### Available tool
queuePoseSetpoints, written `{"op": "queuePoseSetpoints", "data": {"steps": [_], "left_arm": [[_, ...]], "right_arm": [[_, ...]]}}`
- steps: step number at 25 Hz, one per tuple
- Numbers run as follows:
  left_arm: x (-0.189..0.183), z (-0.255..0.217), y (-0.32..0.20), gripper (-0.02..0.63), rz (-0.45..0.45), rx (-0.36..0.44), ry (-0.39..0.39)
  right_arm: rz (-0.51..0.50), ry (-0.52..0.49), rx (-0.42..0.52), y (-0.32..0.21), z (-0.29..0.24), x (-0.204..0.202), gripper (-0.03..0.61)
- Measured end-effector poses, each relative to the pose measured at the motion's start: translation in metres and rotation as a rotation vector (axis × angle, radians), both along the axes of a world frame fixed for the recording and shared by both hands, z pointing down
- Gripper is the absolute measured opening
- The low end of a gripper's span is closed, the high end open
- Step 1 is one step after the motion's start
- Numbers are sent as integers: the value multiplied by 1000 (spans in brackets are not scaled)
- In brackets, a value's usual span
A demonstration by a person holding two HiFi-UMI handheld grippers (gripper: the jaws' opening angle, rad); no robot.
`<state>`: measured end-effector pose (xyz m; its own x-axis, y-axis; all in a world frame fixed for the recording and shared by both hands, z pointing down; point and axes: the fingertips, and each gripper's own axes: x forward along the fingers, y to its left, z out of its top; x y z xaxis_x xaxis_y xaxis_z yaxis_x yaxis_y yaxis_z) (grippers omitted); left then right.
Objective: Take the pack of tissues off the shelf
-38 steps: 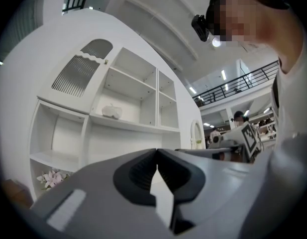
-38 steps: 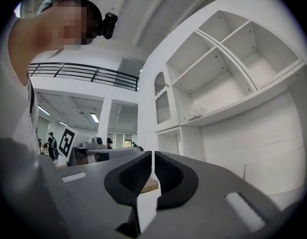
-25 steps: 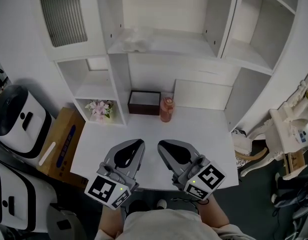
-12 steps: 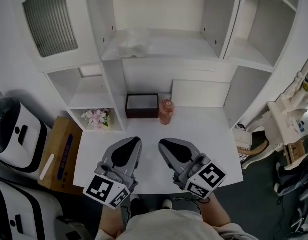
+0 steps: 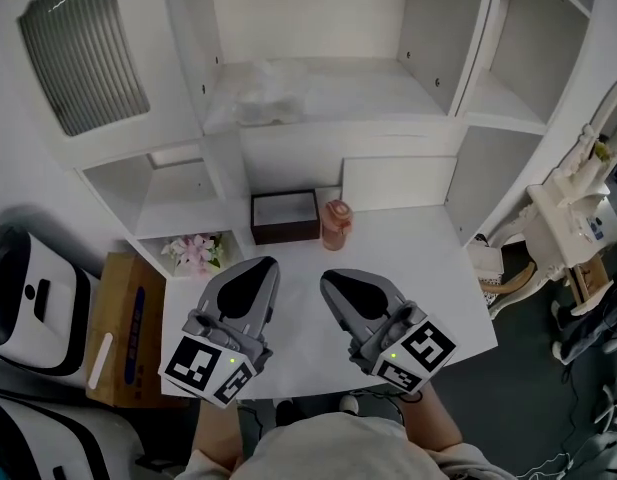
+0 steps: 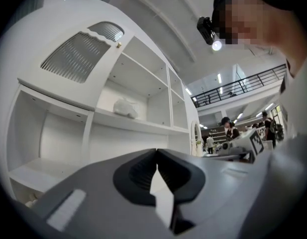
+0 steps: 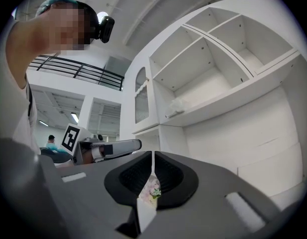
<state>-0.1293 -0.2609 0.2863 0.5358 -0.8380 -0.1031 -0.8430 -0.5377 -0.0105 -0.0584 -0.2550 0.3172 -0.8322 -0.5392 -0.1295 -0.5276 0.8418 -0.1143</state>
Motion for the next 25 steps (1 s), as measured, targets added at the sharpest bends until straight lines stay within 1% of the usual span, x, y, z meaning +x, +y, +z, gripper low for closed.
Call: {"op": "queuePoseSetpoints", "data": {"steps": [7,9,13,15,20,25], "left_arm": [[-28,-28,-29,9,5,18,6],[-32,-36,-37,13,8,28,-11],[-37,-50,-54,53,3,51,-65],[-38,-57,-63,65,6,63,-74],[-43,-75,-83,91,7,93,-74],[-49,-89,-102,115,-6,103,-44]], "right_arm": [[72,-4,4,-12,-3,-8,14],[89,-9,6,-14,-5,-10,14],[115,-13,8,-19,-7,-14,14],[125,-12,9,-21,-8,-16,14],[151,-6,18,-26,-10,-20,14],[185,-1,25,-30,-13,-17,14]]}}
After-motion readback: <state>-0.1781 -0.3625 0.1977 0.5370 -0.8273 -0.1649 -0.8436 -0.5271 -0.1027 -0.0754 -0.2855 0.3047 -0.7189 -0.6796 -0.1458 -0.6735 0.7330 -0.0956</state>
